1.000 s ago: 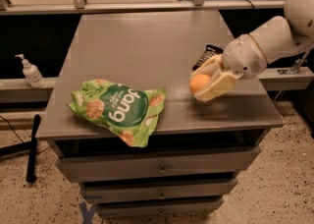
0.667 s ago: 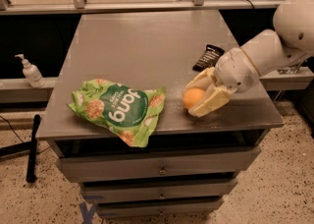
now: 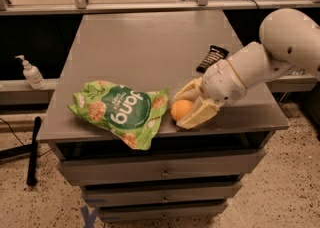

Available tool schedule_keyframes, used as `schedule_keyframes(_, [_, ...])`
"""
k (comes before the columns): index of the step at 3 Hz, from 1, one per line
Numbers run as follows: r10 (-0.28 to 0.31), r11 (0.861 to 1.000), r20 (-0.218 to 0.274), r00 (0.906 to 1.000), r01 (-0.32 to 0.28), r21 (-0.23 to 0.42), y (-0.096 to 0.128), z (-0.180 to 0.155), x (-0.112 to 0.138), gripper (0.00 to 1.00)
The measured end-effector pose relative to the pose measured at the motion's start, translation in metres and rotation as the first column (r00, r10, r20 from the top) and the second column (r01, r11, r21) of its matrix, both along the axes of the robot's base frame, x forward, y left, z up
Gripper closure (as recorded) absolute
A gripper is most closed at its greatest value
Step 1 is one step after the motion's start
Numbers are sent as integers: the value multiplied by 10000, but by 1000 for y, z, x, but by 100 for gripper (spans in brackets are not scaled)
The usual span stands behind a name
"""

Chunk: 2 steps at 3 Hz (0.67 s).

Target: Move orange near green rice chip bag

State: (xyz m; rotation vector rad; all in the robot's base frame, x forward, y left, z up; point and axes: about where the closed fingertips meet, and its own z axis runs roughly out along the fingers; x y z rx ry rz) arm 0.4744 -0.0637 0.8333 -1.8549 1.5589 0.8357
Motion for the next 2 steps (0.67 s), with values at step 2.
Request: schedule_keyframes(2, [-913, 9956, 901, 9917, 889, 305, 15, 11, 25, 100])
